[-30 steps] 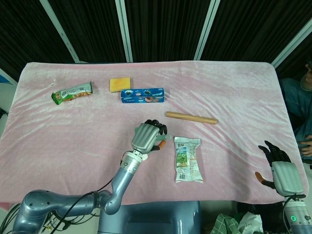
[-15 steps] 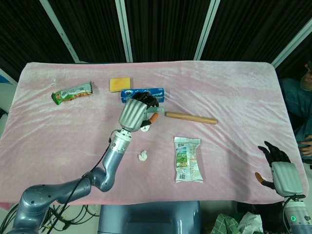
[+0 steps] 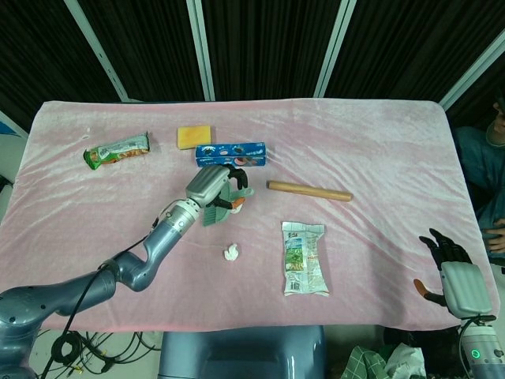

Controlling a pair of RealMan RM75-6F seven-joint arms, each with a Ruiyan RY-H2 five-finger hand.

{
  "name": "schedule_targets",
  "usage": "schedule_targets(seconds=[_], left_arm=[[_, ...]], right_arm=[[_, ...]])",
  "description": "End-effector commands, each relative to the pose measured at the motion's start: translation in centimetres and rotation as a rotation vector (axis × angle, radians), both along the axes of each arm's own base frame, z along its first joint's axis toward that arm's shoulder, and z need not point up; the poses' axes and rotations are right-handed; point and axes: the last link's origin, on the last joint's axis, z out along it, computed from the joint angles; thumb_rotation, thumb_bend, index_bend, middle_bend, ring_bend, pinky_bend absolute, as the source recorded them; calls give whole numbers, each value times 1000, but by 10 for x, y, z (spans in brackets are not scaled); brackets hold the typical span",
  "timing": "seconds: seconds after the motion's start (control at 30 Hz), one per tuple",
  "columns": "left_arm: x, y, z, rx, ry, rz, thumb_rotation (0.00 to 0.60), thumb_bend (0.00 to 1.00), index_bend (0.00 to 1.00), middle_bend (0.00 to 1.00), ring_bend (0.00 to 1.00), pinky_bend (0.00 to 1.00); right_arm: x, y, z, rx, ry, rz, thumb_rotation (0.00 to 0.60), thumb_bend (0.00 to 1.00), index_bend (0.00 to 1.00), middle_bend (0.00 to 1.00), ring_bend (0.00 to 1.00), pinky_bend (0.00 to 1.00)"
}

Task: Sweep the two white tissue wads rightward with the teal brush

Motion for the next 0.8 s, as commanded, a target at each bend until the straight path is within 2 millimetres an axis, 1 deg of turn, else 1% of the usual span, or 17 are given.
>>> schedule_targets(seconds=[0.03, 0.23, 0.47, 0.63, 0.8], left_arm=[[3, 6, -1, -45, 36, -15, 600, 426, 666, 695, 335, 371], [9, 7, -12, -23, 26, -43, 600, 430, 673, 702, 335, 387], [22, 5, -21, 39, -65, -83, 600, 430, 673, 703, 335, 390], [22, 4, -35, 29, -52, -92, 600, 430, 674, 703, 335, 390], [22, 6, -44, 19, -46, -79, 600, 430, 677, 703, 335, 390]], right_arm=[[0, 0, 0, 1, -1, 0, 600, 181, 168, 59, 103, 149], [0, 1, 0, 4, -9, -3, 600, 180, 168, 59, 103, 149], [0, 1, 0, 9, -18, -9, 600, 181, 168, 59, 103, 149], [0, 2, 0, 9, -22, -11, 600, 181, 168, 59, 103, 149], [0, 2, 0, 9, -26, -11, 600, 181, 168, 59, 103, 149]])
